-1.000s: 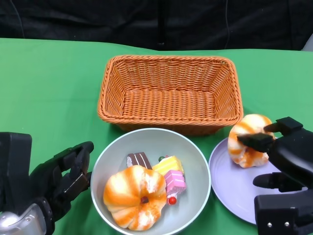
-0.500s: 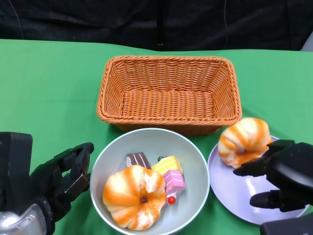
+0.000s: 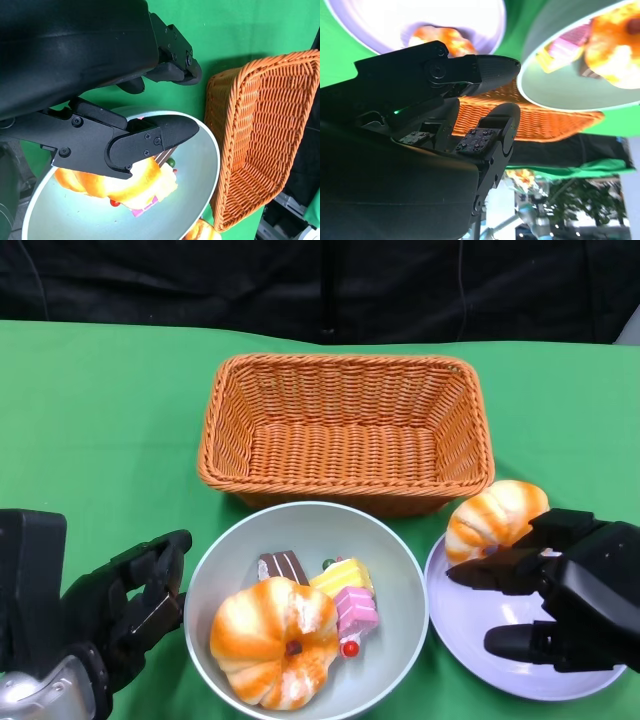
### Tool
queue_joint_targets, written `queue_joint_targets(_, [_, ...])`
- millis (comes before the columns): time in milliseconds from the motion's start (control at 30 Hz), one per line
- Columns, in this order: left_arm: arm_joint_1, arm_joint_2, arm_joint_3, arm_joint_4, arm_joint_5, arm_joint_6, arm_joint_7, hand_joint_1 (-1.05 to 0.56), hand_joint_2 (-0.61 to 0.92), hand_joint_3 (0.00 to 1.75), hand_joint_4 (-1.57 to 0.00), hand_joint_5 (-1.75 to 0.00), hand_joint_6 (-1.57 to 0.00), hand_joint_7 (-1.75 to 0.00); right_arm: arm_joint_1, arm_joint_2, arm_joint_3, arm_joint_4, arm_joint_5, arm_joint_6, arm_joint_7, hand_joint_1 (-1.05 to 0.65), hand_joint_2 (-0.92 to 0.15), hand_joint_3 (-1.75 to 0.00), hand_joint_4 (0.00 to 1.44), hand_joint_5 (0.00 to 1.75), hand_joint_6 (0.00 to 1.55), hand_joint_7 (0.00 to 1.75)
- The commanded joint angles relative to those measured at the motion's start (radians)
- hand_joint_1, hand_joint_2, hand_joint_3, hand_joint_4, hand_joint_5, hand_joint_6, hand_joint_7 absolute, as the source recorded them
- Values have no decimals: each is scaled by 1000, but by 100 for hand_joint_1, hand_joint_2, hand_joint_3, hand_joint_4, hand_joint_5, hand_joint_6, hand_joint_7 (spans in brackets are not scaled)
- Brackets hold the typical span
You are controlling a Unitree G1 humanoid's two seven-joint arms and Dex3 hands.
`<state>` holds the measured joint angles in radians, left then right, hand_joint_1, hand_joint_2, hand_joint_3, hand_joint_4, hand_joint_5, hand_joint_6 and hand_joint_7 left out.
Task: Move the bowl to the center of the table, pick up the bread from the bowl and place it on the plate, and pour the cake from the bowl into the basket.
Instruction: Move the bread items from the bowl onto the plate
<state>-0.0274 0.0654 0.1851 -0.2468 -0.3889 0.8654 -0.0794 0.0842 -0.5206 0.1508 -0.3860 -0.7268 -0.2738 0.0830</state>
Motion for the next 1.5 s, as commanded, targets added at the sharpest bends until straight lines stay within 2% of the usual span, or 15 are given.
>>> queue_joint_targets(33, [-3, 9, 4, -5, 3, -3, 4, -58, 92, 67, 0, -90, -38, -1, 2, 18, -12, -42, 35, -26, -6, -64, -92, -36, 59, 67, 78, 8])
queue_joint_targets(200, [-1, 11, -3, 0, 7, -14, -1, -58, 92, 66, 0, -92, -38, -1, -31, 48, 16, -68, 65, -49, 22, -64, -92, -38, 56, 65, 74, 5])
queue_joint_targets(433, [1, 13, -8, -7, 7, -8, 2, -59, 92, 66, 0, -92, -37, -1, -95, 124, 84, -89, 53, -26, 75, -65, -92, -40, 53, 66, 71, 3])
queue_joint_targets(500, [2, 13, -9, -8, 7, -7, 1, -59, 92, 65, 0, -91, -37, 0, -120, 148, 108, -75, 42, -22, 80, -65, -92, -37, 48, 76, 69, 2])
queue_joint_targets(667, [4, 15, -14, -12, 6, -8, 0, -59, 92, 66, 0, -90, -37, 0, -171, 202, 156, -30, 34, 5, 100, -65, -92, -32, 39, 86, 66, 0])
queue_joint_targets(967, [11, 25, -29, -28, 8, -6, -10, -59, 92, 68, 0, -90, -36, 0, -245, 274, 247, 83, -3, 65, 130, -62, -92, -20, 29, 88, 59, 0])
queue_joint_targets(1100, [13, 31, -32, -32, 5, -4, -11, -58, 92, 70, 0, -90, -36, 0, -272, 304, 283, 155, -20, 82, 118, -61, -92, -12, 27, 90, 59, 0])
queue_joint_targets(1500, [13, 22, -15, -28, -5, -7, -6, -59, 92, 68, 0, -89, -36, -1, -339, 368, 356, 341, -79, 111, 50, -61, -92, -11, 21, 91, 58, 0])
